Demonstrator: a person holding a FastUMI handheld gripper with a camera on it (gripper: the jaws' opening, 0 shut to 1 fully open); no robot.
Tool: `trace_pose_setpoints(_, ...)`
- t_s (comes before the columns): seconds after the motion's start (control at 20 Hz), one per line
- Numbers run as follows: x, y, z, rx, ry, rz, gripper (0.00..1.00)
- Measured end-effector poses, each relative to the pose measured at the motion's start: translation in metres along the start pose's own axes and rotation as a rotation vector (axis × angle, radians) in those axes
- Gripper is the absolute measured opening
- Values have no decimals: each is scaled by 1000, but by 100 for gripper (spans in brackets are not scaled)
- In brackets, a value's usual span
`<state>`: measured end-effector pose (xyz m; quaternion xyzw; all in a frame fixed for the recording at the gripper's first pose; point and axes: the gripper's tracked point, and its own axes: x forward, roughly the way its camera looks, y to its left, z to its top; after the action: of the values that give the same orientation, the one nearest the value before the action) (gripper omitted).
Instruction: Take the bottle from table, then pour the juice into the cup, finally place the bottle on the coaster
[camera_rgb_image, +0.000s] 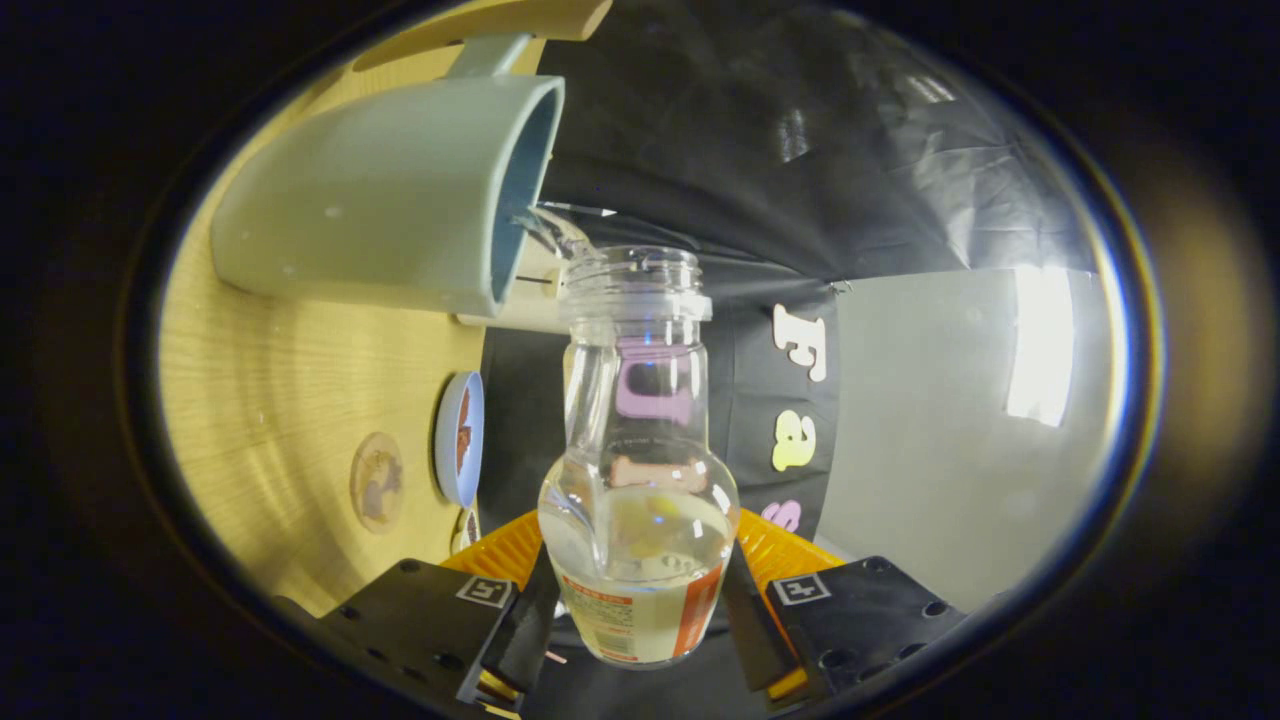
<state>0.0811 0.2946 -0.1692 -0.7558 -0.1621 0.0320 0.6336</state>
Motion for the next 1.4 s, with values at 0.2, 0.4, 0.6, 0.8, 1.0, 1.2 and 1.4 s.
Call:
trace_pose_setpoints(0.2,0,-1,0,-4,2,-4,78)
trace_pose_setpoints(0.4,0,-1,1,-4,1,-5,78)
trace_pose_setpoints(0.6,1,-2,2,-7,-5,-6,78)
trace_pose_setpoints(0.8,0,-2,3,-12,-8,-9,78)
trace_pose_setpoints(1.0,1,-3,4,-12,-13,-11,78)
trace_pose_setpoints(1.2,1,-3,4,-13,-14,-16,78)
trace_pose_setpoints(1.4,2,-5,5,-20,-19,-26,78)
